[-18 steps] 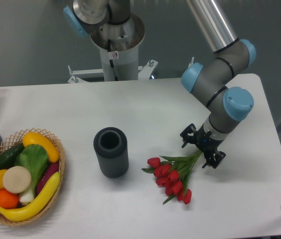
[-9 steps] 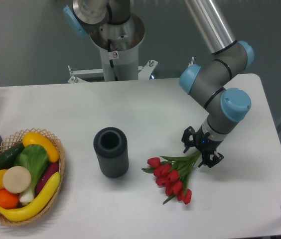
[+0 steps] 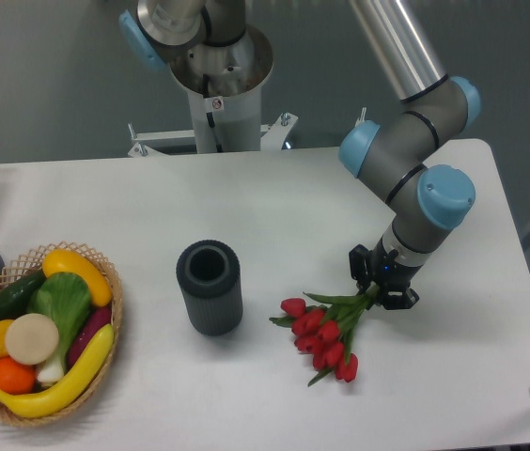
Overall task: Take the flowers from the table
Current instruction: 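Close the gripper around the tulip stems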
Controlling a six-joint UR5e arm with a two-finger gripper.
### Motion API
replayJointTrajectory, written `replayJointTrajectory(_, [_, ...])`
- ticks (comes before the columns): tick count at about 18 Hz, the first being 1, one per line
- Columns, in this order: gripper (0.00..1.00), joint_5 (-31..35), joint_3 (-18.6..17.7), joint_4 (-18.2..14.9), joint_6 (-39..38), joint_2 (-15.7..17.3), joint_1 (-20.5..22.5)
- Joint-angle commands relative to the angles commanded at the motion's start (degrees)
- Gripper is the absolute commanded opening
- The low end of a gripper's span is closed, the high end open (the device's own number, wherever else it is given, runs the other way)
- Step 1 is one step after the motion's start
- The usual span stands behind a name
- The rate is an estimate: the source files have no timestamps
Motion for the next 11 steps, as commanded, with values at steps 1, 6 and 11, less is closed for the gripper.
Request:
replayJointTrajectory(1, [0.22, 0.00, -0.09, 0.09, 0.00, 0.09, 0.00])
replayJointTrajectory(6, [0.22, -0.88, 0.43, 0.00, 0.00, 1.23, 0.44])
replayJointTrajectory(11, [0.22, -5.17, 0.70, 0.00, -2.89, 5.97, 1.40])
